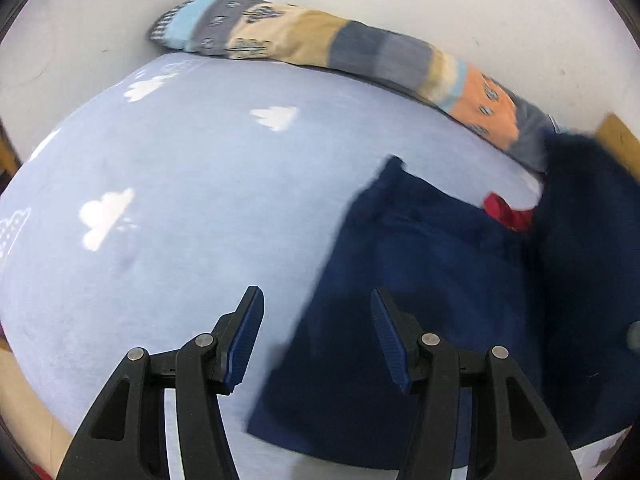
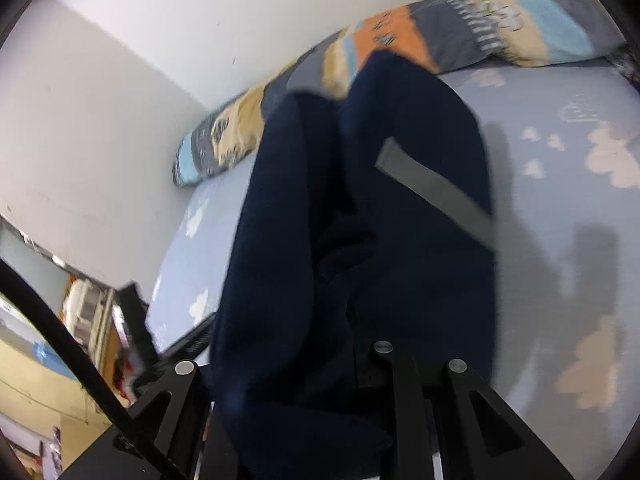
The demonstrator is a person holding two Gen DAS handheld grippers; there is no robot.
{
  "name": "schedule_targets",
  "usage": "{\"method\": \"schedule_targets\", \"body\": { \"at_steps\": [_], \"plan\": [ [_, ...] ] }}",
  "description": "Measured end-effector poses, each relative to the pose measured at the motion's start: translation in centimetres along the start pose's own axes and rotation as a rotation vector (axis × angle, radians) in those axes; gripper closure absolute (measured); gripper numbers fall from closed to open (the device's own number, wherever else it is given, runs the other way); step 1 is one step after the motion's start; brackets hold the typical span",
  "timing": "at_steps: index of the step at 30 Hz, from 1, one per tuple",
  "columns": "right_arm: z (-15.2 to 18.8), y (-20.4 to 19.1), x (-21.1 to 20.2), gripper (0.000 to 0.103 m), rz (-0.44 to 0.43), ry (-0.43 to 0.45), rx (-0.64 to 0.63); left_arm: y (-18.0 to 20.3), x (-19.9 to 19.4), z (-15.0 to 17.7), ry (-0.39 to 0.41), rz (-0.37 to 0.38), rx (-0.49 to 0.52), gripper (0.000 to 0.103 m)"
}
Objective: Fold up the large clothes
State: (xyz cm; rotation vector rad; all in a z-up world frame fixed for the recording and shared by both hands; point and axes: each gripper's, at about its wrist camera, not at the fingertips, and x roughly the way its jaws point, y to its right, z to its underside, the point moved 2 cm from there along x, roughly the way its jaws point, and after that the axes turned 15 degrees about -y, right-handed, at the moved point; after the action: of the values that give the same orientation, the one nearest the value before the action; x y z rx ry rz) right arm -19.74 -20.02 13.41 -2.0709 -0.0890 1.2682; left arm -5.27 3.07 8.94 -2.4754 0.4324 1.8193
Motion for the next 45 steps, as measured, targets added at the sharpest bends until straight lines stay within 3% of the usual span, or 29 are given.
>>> {"method": "schedule_targets", "body": {
  "at_steps": [3, 5, 9, 13, 19, 22, 25, 27, 28, 29, 30, 31, 35, 37, 40, 45],
  "plan": [
    [0.2, -2.4, 4.7, 0.083, 0.048, -0.044, -0.039, -2.1, -0.3, -0.1, 0.0, -0.001, -0.024, 0.048],
    [0.4, -3.2, 7.5, 0.083, 0.074, -0.067, -0.054, -3.4, 0.2, 0.2, -0.047, 0.047, -0.041, 0.048],
    [0.4, -3.8, 11.5, 0.083, 0.059, -0.091, -0.039, -5.4, 0.7, 0.2, -0.088, 0.09, -0.1, 0.048],
    [-0.6, -4.5, 11.7, 0.083, 0.03, -0.046, -0.04, -5.8, -0.5, 0.2, -0.049, 0.081, -0.105, 0.048],
    [0.4, -8.6, 9.9, 0.085, -0.011, 0.047, -0.103, -5.9, -0.8, -0.1, -0.04, 0.089, -0.114, 0.048],
    [0.8, -9.7, 13.0, 0.085, 0.031, 0.014, -0.14, -6.2, -1.0, -0.3, -0.026, 0.073, -0.123, 0.048],
    [1.9, -9.9, 18.5, 0.083, 0.146, -0.062, -0.193, -6.6, -0.9, -0.2, -0.03, 0.066, -0.132, 0.048],
    [3.0, -9.5, 22.5, 0.067, 0.245, -0.15, -0.237, -6.7, -0.9, -0.2, -0.032, 0.069, -0.129, 0.048],
    [3.4, -9.4, 23.6, 0.067, 0.282, -0.165, -0.262, -6.8, -1.0, -0.2, -0.029, 0.066, -0.128, 0.048],
    [3.8, -9.7, 23.7, 0.059, 0.29, -0.14, -0.3, -6.8, -1.1, -0.2, -0.025, 0.065, -0.126, 0.048],
    [4.0, -10.2, 23.5, 0.041, 0.274, -0.136, -0.335, -6.9, -1.3, -0.3, -0.022, 0.069, -0.127, 0.048],
    [4.2, -10.6, 23.2, 0.036, 0.256, -0.146, -0.36, -7.0, -1.4, -0.3, -0.019, 0.075, -0.128, 0.048],
    [4.4, -11.4, 19.0, 0.035, 0.058, -0.152, -0.382, -7.2, -2.0, -0.3, -0.002, 0.109, -0.143, 0.048],
    [3.4, -10.3, 15.5, 0.035, 0.028, -0.1, -0.372, -7.1, -2.4, -0.1, 0.002, 0.148, -0.14, 0.048],
    [0.7, -7.3, 10.5, 0.035, 0.047, 0.005, -0.332, -5.9, -2.8, 0.2, 0.006, 0.186, -0.094, 0.048],
    [-4.3, -2.2, 5.7, 0.038, 0.214, 0.1, -0.244, -1.0, -2.1, 1.5, -0.043, 0.267, 0.054, 0.048]
  ]
}}
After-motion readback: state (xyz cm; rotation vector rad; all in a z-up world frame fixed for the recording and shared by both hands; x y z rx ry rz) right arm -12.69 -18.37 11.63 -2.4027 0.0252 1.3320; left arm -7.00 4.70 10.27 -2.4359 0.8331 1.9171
